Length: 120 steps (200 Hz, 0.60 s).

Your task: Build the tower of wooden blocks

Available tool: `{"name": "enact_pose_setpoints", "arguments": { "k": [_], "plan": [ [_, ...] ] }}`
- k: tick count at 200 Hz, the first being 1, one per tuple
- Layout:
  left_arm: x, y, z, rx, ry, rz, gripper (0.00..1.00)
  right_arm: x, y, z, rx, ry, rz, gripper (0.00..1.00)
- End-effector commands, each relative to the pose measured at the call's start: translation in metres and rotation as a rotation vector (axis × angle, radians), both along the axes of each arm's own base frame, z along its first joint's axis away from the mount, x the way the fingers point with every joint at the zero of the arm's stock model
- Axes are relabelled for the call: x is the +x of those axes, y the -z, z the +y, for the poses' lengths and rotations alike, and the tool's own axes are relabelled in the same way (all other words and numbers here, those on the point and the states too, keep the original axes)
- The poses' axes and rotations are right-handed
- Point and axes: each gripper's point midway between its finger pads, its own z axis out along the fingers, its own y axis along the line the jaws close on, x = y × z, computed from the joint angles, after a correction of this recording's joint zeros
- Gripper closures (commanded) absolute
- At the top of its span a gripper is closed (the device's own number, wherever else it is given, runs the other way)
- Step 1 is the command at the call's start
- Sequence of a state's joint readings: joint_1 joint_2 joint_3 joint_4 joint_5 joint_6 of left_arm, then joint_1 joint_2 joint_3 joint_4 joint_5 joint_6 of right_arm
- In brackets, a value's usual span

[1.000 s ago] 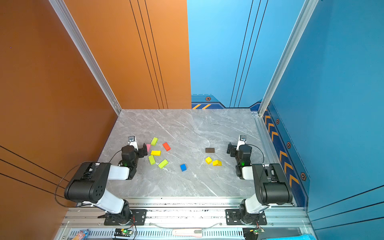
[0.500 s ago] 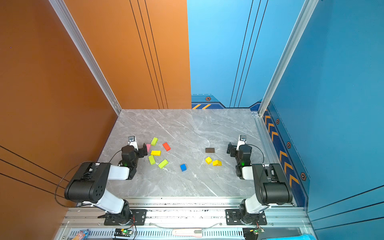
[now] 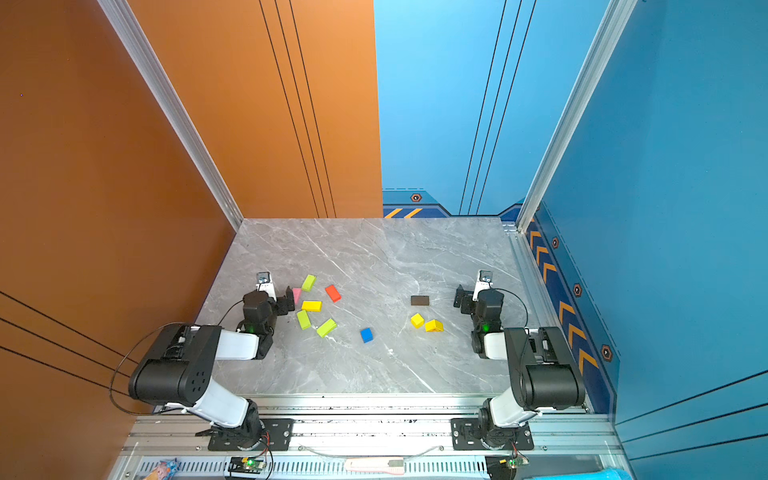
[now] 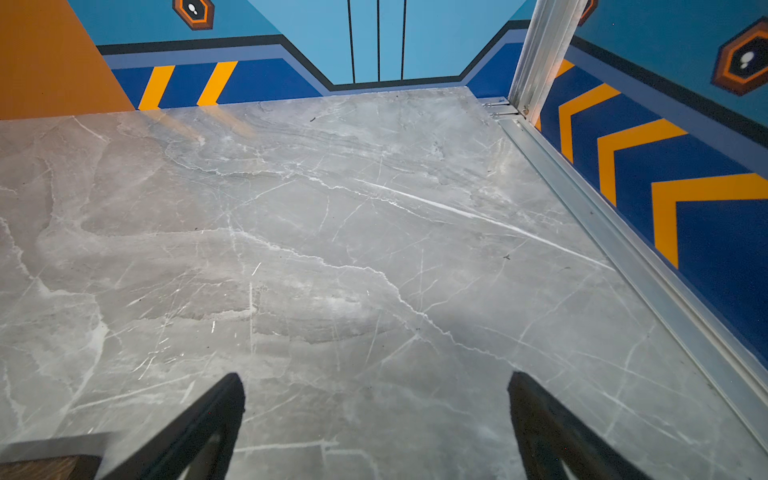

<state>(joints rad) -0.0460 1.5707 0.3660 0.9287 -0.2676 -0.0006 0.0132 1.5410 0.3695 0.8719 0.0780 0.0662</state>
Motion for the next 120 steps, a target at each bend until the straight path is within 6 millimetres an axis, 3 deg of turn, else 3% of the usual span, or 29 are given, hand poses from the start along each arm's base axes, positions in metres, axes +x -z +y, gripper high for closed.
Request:
{"name": "enact_pose_setpoints", "arguments": {
  "k": [1, 83, 120],
  "plan": [
    [0.003, -0.005, -0.003, -0.019, 0.008, -0.015, 0.02, 0.004, -0.006, 0.001, -0.015, -0.007, -0.006, 0.00],
    [0.003, -0.006, -0.003, -0.018, 0.009, -0.017, 0.02, 0.003, -0.006, 0.002, -0.023, -0.004, -0.004, 0.00],
    [0.003, -0.009, -0.005, 0.005, 0.001, -0.022, 0.02, 0.005, -0.021, 0.006, -0.076, 0.008, 0.029, 0.00]
  ]
}}
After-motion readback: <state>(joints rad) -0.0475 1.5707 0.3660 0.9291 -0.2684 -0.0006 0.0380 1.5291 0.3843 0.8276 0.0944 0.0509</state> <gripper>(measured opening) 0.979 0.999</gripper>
